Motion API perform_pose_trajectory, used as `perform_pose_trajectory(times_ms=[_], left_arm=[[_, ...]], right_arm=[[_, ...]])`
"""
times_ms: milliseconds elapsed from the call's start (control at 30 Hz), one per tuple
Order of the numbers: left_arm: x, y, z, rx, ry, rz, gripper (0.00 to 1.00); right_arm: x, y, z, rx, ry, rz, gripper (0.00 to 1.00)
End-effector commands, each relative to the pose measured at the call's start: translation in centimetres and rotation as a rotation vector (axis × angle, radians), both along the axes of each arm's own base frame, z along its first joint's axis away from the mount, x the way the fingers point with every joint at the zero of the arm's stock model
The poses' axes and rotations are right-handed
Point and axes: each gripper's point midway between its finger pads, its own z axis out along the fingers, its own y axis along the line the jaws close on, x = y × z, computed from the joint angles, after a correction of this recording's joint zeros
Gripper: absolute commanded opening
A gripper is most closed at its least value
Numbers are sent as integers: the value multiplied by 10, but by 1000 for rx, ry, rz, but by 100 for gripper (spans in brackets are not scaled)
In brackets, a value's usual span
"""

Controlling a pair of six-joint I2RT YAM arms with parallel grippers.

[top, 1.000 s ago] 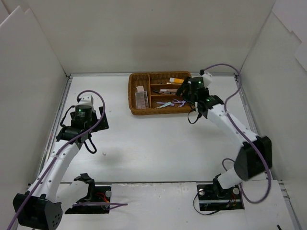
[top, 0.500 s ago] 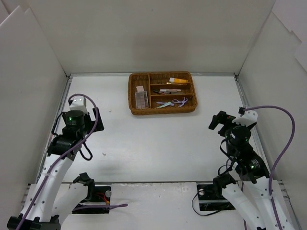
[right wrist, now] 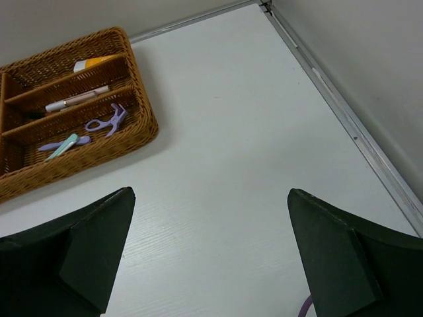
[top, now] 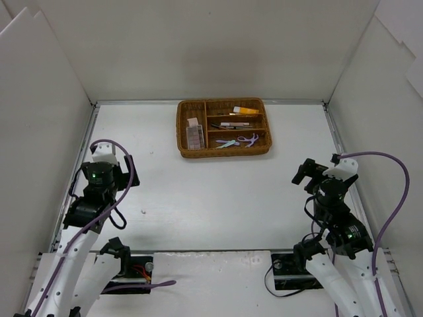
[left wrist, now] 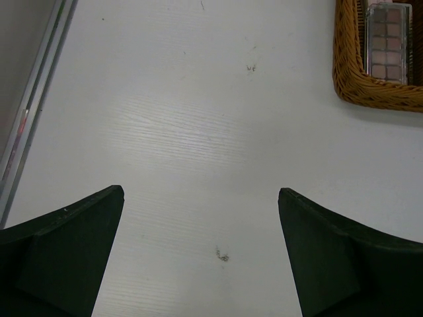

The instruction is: Organize the makeup

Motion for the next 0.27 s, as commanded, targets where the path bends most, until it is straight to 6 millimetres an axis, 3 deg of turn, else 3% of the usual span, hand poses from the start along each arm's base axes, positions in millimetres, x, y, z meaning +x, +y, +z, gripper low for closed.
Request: perform_pose_trajectory(times_ms=[0, 233], left_arm=[[12, 6, 26, 23, -101, 27, 98], [12, 6, 25, 20, -101, 31, 98]], right_arm=[[3, -2, 22, 3, -65, -12, 98], [1, 7, 24, 9, -76, 39, 98]])
